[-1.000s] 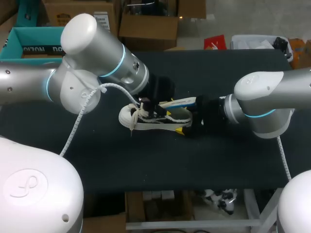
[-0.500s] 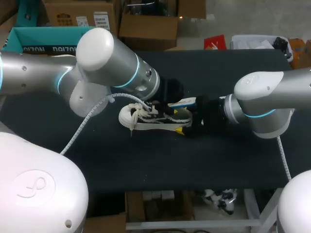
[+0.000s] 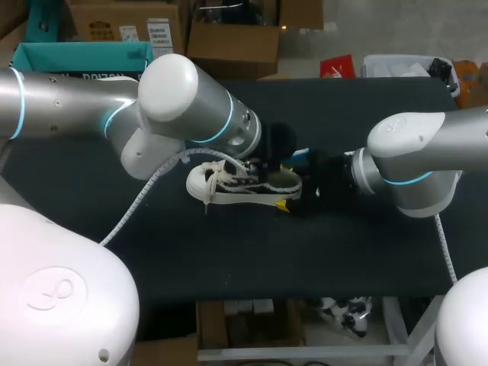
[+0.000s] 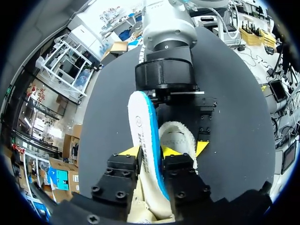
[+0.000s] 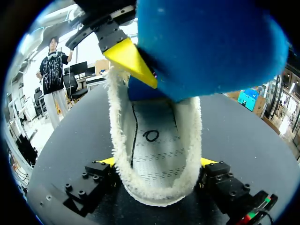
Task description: Open the shoe tongue, take the insole out of the shoe, put the insole back into the shoe, and pack the shoe into the shoebox
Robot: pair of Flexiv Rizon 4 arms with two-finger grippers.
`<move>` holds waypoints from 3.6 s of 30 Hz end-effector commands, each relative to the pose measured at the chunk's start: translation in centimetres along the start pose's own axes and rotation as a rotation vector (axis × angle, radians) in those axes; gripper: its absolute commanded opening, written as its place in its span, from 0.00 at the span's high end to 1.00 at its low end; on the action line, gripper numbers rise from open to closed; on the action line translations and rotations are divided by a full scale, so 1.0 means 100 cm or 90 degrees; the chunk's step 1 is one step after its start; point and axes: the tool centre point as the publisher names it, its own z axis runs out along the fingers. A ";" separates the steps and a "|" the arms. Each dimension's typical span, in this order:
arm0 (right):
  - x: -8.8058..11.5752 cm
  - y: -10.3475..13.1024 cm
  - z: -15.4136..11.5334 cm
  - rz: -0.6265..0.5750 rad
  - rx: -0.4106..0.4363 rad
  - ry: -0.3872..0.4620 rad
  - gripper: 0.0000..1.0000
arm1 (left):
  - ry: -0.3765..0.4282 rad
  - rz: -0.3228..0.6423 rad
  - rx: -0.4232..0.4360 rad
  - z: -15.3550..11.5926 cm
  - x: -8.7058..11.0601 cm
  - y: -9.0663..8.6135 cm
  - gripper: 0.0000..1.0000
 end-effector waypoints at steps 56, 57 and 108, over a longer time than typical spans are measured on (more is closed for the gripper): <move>-0.052 0.062 -0.121 -0.092 0.252 0.053 0.00 | 0.157 0.014 0.484 -0.169 -0.045 -0.068 1.00; -0.054 0.066 -0.120 -0.094 0.261 0.058 0.00 | 0.160 0.016 0.492 -0.173 -0.047 -0.064 1.00; -0.035 0.128 -0.007 -0.101 0.602 0.075 0.00 | 0.124 -0.036 0.614 -0.274 -0.021 0.157 1.00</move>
